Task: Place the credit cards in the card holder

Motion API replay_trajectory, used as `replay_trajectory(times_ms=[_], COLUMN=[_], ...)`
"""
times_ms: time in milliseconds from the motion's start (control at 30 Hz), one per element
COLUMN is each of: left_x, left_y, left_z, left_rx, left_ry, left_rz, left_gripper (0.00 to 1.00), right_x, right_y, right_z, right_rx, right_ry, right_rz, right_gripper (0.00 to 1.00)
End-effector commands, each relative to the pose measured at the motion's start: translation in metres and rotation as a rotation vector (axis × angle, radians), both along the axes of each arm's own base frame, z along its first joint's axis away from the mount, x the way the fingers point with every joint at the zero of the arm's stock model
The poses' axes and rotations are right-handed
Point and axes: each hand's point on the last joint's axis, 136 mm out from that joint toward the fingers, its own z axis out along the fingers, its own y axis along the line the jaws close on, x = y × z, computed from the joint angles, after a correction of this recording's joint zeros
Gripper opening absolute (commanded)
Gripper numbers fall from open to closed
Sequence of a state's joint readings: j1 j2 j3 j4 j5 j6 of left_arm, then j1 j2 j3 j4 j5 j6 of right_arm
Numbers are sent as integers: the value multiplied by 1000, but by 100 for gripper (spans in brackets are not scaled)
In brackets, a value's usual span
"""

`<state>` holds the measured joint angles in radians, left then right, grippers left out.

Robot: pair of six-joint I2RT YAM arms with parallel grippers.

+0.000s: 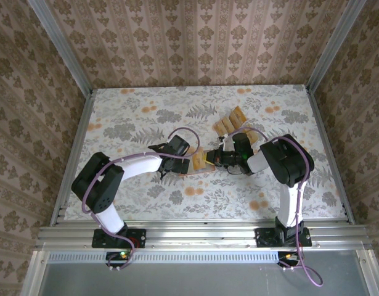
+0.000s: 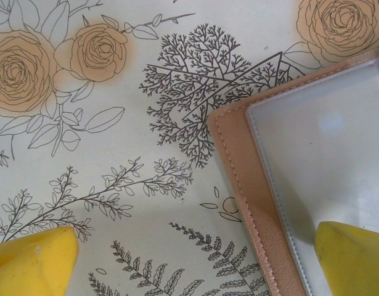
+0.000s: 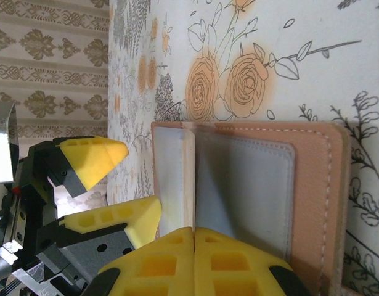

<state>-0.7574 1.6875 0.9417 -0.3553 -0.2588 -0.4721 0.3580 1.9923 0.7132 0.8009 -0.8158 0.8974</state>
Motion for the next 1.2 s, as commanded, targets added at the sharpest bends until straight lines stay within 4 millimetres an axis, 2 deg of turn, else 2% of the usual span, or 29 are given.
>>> replay_trajectory(times_ms=[0, 533, 1167], left_x=[-7, -7, -7], left_y=[12, 12, 11], left_z=[-11, -10, -10], left_rx=[48, 49, 44], left_ry=[34, 30, 31], left_rz=[17, 15, 16], left_gripper=[100, 100, 100], right_x=[-12, -20, -22], right_y=[2, 0, 7], right_z=[-12, -21, -23], right_rx=[-2, -14, -20], right_ry=[33, 57, 65], right_rz=[31, 34, 51], right_gripper=[0, 0, 0])
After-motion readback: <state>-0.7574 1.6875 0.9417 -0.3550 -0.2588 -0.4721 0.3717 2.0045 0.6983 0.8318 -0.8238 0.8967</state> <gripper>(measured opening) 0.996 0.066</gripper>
